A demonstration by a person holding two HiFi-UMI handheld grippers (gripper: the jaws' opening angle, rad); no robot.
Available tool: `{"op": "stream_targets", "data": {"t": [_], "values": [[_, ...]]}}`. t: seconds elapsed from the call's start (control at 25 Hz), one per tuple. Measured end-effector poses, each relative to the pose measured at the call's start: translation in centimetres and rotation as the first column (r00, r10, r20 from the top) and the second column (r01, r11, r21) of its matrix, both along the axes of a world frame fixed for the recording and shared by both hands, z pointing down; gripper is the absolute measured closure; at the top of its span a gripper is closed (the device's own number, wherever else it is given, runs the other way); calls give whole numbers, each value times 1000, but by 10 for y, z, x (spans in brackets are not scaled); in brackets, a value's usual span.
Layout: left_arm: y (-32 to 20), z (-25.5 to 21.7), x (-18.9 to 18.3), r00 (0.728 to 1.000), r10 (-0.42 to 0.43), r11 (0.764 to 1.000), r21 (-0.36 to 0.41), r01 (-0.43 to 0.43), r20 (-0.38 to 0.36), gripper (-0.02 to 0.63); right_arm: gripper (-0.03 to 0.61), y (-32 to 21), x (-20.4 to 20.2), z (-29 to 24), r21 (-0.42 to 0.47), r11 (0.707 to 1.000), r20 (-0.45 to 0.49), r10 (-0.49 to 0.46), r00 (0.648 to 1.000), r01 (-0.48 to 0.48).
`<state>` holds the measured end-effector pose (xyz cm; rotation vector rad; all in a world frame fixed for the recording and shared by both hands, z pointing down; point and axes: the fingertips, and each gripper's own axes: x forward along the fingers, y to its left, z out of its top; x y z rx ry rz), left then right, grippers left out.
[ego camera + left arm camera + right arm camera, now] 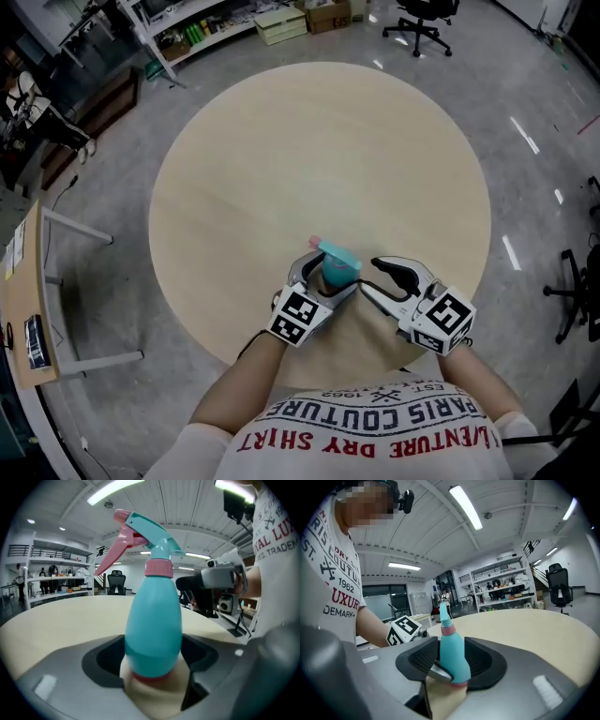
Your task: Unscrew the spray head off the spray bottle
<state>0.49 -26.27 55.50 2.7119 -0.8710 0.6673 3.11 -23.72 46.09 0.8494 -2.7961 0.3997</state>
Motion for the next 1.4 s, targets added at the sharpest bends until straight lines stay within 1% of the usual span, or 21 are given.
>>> {"op": "stream_targets", "data": {"t": [0.08, 0.2, 0.32, 0.4, 0.52, 0.6, 0.68, 0.8, 0.88, 0.96, 1.04, 1.12, 1.16, 1.2, 1.24, 1.28, 1.32, 1.36, 1.4], "values": [[1, -1, 0, 1000, 1, 1000, 4, -1, -2, 246, 381, -7, -9, -5, 37, 999, -22, -14, 1000, 15], [0, -2, 1, 1000, -4, 1000, 8, 5, -3, 247, 367, -13, -26, -12, 92, 995, -64, -37, 997, 43], [-1, -2, 3, 999, -36, 999, 10, 36, -1, 249, 367, -18, -38, -14, 138, 990, -86, -29, 996, 41], [-2, -3, 3, 998, -69, 998, 10, 69, -2, 249, 370, -22, -43, -14, 158, 987, -108, -14, 994, 31], [-1, -3, 4, 995, -103, 995, 4, 103, 5, 249, 421, -26, -46, -10, 177, 984, -150, 6, 989, 21], [0, -2, 5, 994, -108, 994, 0, 108, 8, 249, 430, -25, -45, -9, 184, 983, -159, 3, 987, 26], [2, -1, 4, 996, -85, 996, -2, 85, 3, 249, 438, -23, -47, -9, 176, 983, -150, -20, 988, 47], [8, -2, -1, 1000, 10, 1000, 3, -10, -5, 250, 445, -19, -53, -10, 144, 981, -128, -114, 985, 132], [13, -3, -2, 996, 92, 996, 3, -92, 7, 250, 448, -14, -56, -12, 158, 960, -142, -209, 968, 230], [19, -3, -2, 982, 189, 982, -5, -189, 19, 250, 449, -8, -58, -13, 179, 920, -155, -324, 933, 349], [28, -2, -3, 952, 304, 953, -15, -303, 34, 250, 449, 2, -60, -13, 176, 861, -149, -455, 878, 477], [36, -2, -6, 918, 394, 919, -27, -393, 50, 250, 449, 10, -60, -11, 147, 804, -150, -557, 817, 576], [37, -2, -7, 908, 416, 909, -31, -415, 54, 250, 448, 12, -61, -10, 131, 788, -161, -582, 797, 602], [37, -2, -7, 905, 422, 906, -33, -421, 55, 250, 446, 12, -61, -9, 121, 783, -174, -588, 790, 610], [35, -2, -7, 909, 414, 910, -34, -413, 54, 250, 443, 10, -61, -8, 118, 792, -185, -576, 797, 599], [34, -2, -6, 918, 394, 919, -33, -393, 49, 250, 439, 8, -61, -8, 123, 811, -189, -546, 816, 572], [32, -2, -5, 930, 364, 931, -30, -363, 43, 250, 421, 5, -59, -8, 134, 836, -192, -505, 842, 532], [30, -2, -4, 946, 323, 946, -28, -322, 38, 249, 383, 3, -57, -8, 147, 861, -196, -457, 867, 487], [27, -2, -5, 962, 270, 963, -30, -269, 36, 249, 360, 2, -53, -7, 159, 887, -192, -403, 895, 433]]}}
